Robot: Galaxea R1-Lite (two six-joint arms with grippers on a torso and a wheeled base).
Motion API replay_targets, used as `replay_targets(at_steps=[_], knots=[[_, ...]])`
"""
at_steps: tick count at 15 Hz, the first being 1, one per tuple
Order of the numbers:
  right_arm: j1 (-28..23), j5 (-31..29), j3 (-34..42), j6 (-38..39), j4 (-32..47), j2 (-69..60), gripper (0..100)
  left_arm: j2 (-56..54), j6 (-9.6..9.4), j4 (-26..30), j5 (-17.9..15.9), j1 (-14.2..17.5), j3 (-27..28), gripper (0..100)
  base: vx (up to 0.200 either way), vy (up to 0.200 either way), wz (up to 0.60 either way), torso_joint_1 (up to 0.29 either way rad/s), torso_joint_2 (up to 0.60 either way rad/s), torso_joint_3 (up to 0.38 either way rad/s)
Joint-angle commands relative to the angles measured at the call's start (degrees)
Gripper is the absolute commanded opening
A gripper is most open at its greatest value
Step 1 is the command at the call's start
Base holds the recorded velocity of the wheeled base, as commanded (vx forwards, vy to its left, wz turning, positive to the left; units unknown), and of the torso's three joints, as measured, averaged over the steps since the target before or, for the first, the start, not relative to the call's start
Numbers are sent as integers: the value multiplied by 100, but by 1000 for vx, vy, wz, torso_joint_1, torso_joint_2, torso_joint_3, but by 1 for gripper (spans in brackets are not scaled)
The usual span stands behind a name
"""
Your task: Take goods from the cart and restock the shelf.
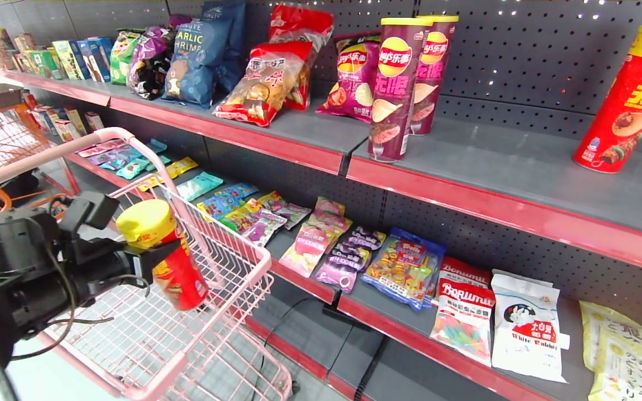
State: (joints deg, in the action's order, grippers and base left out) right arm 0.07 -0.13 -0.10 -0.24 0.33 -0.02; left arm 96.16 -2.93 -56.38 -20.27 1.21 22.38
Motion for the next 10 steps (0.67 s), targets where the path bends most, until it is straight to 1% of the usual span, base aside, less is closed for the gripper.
replay_targets(at_steps=[1, 2, 4, 5, 6, 7, 8, 9, 10], knots=[[1, -4, 10, -2, 2, 2, 100, -2462, 29, 1455, 6, 248, -331, 0, 0, 0, 0, 0, 0, 0], [1, 5, 1, -2, 2, 2, 100, -3525, 20, 2527, -3, 257, -190, 0, 0, 0, 0, 0, 0, 0], [1, 5, 1, -2, 2, 2, 100, -4545, 20, 3845, -3, 248, 135, 0, 0, 0, 0, 0, 0, 0], [1, 5, 10, 7, 2, 2, 100, -5415, 29, 5058, -47, 248, 434, 0, 0, 0, 0, 0, 0, 0], [1, 5, 1, 7, 2, 2, 100, -5828, 20, 5489, -38, 248, 495, 0, 0, 0, 0, 0, 0, 0], [1, 5, 1, -2, 2, 2, 100, -6048, 20, 5550, -12, 248, 460, 0, 0, 0, 0, 12, -66, -36], [1, 5, 1, 7, 2, 2, 100, -6276, 11, 5550, 94, 257, 425, 0, 0, 0, 0, 80, -286, -183], [1, 5, 1, 7, 2, 2, 100, -6355, -15, 5541, 436, 257, 425, 0, 0, 0, 0, 119, -398, -246], [1, 5, 1, 7, 2, 2, 100, -6408, -33, 5498, 876, 248, 434, 0, 0, 0, 0, 163, -456, -290]])
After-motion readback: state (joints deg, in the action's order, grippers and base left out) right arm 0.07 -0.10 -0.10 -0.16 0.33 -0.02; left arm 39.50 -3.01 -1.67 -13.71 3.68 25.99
